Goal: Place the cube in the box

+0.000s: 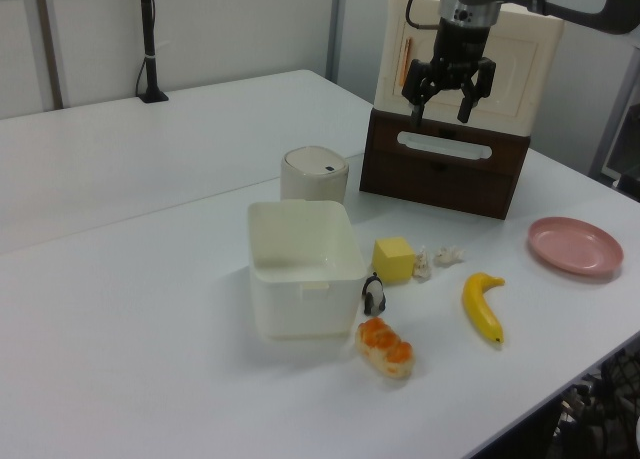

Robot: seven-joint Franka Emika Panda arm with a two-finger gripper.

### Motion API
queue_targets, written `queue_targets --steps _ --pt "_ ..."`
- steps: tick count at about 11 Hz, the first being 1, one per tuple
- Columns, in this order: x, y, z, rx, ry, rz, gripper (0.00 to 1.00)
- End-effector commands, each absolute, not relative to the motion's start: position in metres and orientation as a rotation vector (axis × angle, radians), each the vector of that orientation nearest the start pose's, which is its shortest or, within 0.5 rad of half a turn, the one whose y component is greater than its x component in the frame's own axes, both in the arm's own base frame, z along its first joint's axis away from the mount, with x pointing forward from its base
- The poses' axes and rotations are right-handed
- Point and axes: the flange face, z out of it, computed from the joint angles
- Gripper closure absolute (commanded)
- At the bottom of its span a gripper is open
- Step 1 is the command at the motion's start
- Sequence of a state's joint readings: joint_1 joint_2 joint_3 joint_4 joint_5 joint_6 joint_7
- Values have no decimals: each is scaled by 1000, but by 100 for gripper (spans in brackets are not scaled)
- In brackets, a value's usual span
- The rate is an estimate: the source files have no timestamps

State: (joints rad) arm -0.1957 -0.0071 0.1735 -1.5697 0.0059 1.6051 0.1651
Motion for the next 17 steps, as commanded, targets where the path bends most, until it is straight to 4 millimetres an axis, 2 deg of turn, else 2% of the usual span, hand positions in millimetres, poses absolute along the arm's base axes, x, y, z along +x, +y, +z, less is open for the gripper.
queue_targets --steps 1,6,7,9,12,13,17 --pt "544 -10 631 -3100 215 -45 0" --pt "557 -16 602 -3099 207 -112 0" --pt "560 -23 594 -3097 226 -92 0" --pt "574 -31 564 -3100 210 -24 0" --pt "588 -50 521 -3092 268 -92 0" --pt "591 -51 501 -3090 274 -92 0" --pt "603 -47 451 -3082 265 -69 0"
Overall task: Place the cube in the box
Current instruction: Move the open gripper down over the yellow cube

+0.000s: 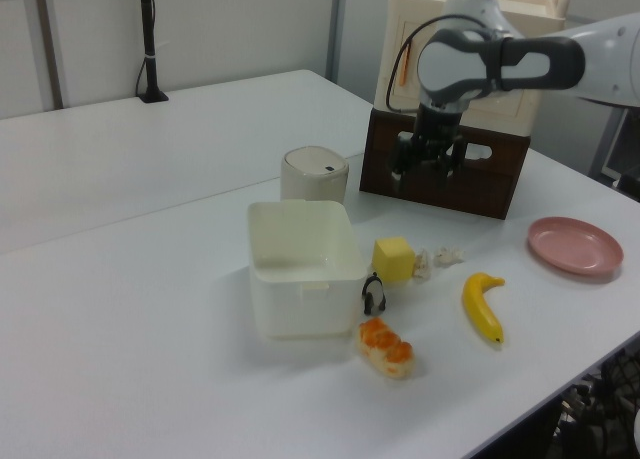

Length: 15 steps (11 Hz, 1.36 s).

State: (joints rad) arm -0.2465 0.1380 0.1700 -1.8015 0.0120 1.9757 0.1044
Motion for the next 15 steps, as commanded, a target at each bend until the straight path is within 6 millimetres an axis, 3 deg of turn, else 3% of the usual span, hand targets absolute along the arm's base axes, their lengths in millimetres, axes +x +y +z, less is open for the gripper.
queue_targets --steps 1,7,10,15 --pt "605 -46 438 -3080 257 -55 0" --pt "616 -20 377 -3093 177 -15 0" --pt "618 -19 365 -3102 162 8 0" --pt "619 -20 361 -3116 149 14 0"
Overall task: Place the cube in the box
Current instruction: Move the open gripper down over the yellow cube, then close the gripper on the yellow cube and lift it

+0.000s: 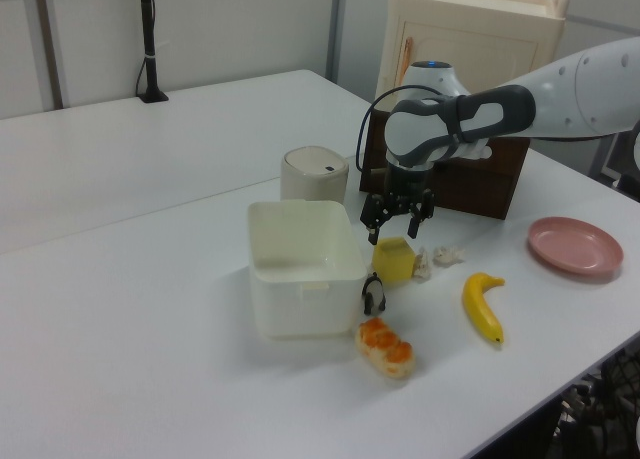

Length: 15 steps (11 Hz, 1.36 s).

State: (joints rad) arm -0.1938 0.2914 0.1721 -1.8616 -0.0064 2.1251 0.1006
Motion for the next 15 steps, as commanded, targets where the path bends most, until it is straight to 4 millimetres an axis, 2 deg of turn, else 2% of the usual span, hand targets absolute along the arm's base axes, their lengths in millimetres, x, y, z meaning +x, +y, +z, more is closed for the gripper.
queue_targets --steps 1,11,12,13,15 --pt "619 -20 361 -3116 149 16 0" --pt "620 -18 340 -3138 115 65 0" --pt "620 -19 337 -3145 109 71 20" --pt "621 -20 337 -3146 108 69 51" --pt "622 -20 338 -3145 109 67 57"
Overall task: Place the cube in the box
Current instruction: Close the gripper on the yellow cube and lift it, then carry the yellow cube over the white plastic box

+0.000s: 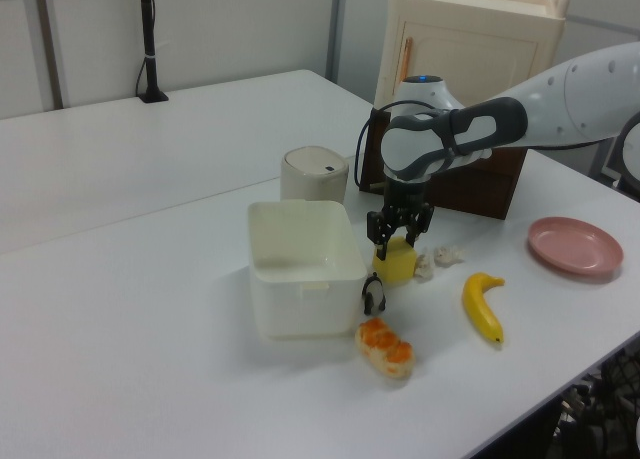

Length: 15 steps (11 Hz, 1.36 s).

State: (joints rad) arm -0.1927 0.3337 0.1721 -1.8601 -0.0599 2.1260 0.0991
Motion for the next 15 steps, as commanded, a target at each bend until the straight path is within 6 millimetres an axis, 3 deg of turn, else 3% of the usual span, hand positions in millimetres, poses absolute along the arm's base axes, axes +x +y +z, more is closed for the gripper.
queue_targets --steps 1,3,5,6,9,10,12,15 --pt "622 -20 339 -3145 109 64 57" --pt "627 -20 350 -3141 123 29 57" --pt "632 -25 378 -3135 163 -50 57" --pt "634 -26 400 -3136 171 -109 57" --pt "620 -19 495 -3064 221 -330 57" --pt "614 -10 513 -3038 217 -363 57" --pt "605 31 537 -3011 156 -385 54" --pt "597 96 544 -3005 -7 -358 53"
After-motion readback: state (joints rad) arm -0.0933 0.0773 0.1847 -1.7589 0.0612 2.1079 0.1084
